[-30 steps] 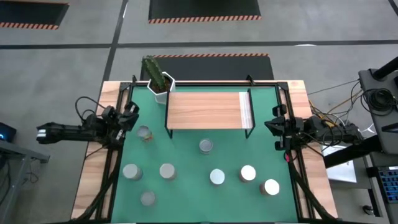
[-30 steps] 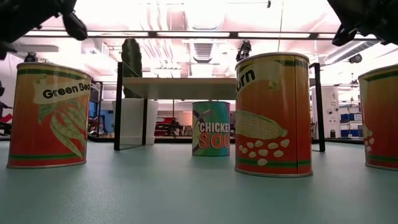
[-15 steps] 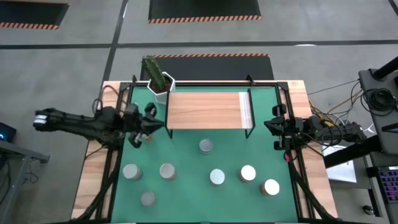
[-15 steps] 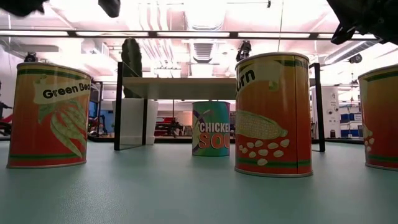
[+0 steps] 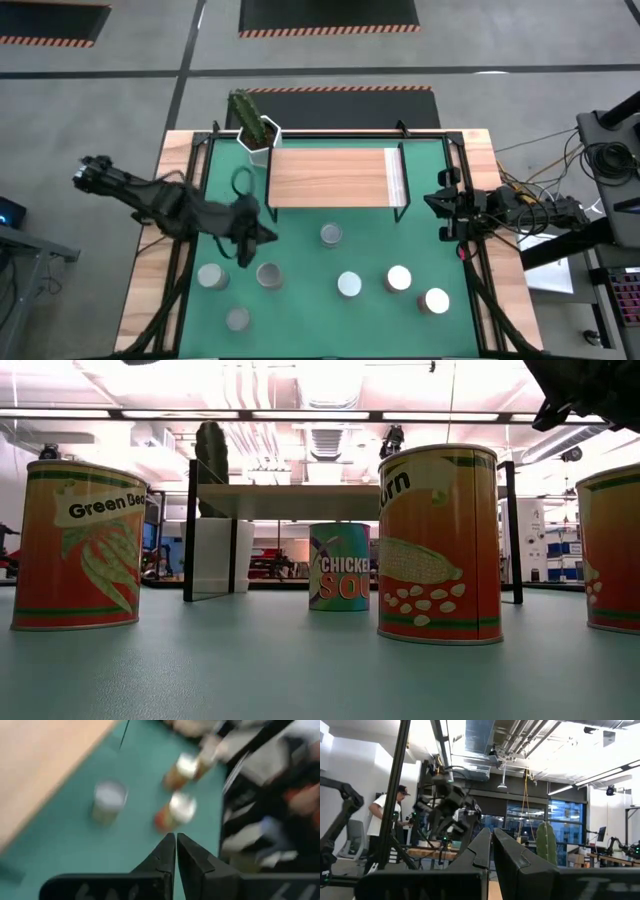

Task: Pick and place cans onto a shelf
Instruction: Put the canned green beans on the shelf

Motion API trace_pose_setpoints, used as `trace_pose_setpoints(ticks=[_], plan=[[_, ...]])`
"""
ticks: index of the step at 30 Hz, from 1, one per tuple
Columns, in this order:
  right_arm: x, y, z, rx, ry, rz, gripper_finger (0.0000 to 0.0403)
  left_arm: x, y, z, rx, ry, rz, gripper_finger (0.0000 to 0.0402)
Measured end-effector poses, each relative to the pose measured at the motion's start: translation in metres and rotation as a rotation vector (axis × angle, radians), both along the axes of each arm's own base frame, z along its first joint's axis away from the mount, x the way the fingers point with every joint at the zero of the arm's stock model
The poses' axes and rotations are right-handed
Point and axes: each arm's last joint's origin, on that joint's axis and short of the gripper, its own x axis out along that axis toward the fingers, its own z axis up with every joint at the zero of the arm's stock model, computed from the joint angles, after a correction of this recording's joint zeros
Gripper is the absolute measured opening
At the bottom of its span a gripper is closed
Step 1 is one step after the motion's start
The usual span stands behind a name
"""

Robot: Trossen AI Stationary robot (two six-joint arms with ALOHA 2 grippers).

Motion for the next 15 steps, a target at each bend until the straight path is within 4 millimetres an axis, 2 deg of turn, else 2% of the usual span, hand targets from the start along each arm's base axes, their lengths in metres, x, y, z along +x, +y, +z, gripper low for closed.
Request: trace_pose_setpoints(ticks=[7, 10, 15], plan=[[0.000, 0.000, 0.000, 0.000, 0.000, 0.000, 0.0009, 0.016, -0.037, -0.014, 0.111, 0.445, -0.073, 0.0000], [0.000, 0.000, 0.000, 0.008, 0.001, 0.004, 0.0009, 0.025, -0.052, -0.022, 0.169, 0.530, -0.148, 0.0000], [0.000, 0.000, 0.000, 0.008, 0.001, 0.004, 0.0009, 0.046, -0.067, -0.032, 0.256, 0.559, -0.204, 0.0001]])
